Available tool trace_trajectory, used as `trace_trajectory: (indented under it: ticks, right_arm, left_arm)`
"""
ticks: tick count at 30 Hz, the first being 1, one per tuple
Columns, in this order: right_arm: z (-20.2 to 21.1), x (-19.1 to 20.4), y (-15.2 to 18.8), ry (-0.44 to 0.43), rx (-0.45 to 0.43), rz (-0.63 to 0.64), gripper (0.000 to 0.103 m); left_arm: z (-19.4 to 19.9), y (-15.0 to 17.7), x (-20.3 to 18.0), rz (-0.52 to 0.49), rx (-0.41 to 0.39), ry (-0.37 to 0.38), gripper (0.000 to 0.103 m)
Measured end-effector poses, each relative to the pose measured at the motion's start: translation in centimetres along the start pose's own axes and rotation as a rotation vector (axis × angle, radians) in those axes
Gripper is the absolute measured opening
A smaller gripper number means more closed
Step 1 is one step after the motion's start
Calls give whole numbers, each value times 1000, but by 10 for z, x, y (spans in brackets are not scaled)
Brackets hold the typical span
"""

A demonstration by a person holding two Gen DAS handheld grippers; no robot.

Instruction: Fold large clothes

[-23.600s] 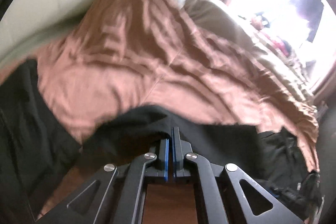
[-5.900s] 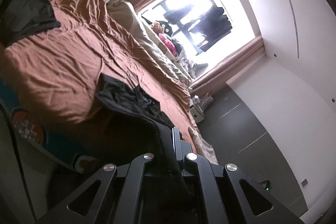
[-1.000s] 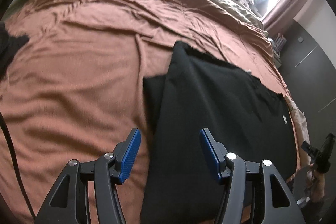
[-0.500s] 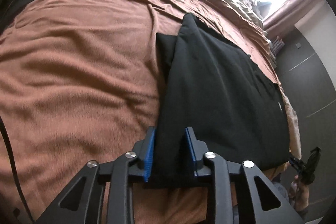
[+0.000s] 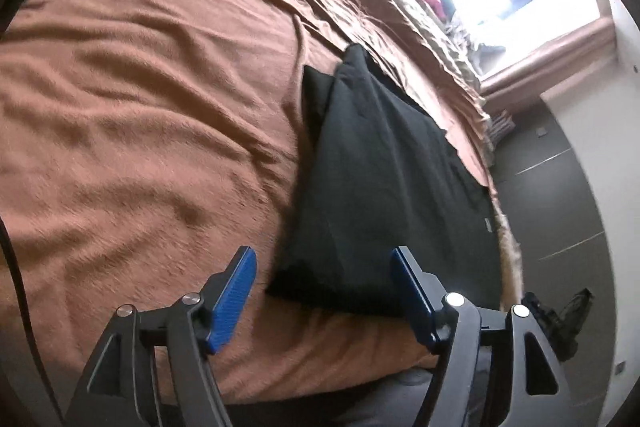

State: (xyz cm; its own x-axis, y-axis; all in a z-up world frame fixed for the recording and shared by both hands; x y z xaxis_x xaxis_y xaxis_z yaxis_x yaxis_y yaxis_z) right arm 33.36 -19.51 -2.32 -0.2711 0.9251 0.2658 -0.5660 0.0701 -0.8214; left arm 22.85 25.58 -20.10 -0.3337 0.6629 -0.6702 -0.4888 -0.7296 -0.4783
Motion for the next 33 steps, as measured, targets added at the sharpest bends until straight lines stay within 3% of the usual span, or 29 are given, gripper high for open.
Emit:
trace_trajectory:
  ticks: [10, 13, 16, 19, 23, 27, 33]
  right_arm:
    - [-28, 94, 15, -171, 71, 110, 47]
    - [-41, 117, 22, -204, 103, 137, 37]
    - [-57, 136, 27, -218, 132, 163, 34]
    - [-79, 146, 35, -201, 177, 192, 33]
    - [-119, 155, 46, -127, 246, 228, 25]
    - [-150, 154, 42, -89, 263, 213, 23]
    - [-191, 167, 28, -41, 266, 209, 23]
  left_arm:
    - [-11, 9, 5, 68, 32, -11, 70]
    - [-14, 9, 9, 92, 35, 7, 70]
    - [-15, 7, 12, 126, 15, 24, 70]
    - [-19, 7, 9, 123, 10, 26, 70]
    - [-21, 6, 4, 129, -5, 21, 66]
    - [-22, 8, 5, 144, -16, 29, 52]
    - [-27, 11, 2, 162, -46, 18, 52]
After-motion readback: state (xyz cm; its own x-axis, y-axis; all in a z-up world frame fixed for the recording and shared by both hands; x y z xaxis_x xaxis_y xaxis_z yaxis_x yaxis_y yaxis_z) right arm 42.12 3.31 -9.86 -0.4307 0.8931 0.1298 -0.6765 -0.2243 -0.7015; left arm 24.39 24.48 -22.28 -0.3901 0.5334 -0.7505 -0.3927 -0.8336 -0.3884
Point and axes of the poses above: each gripper's, at about its wrist camera, not at the fingertips, and z roughly against the way its jaws point, x to its left, y to its underside, the point moved 1 cm from there along -z, roughly the way its jaws point, and after that the axes turned 12 degrees about -x, right-handed, at the moved point
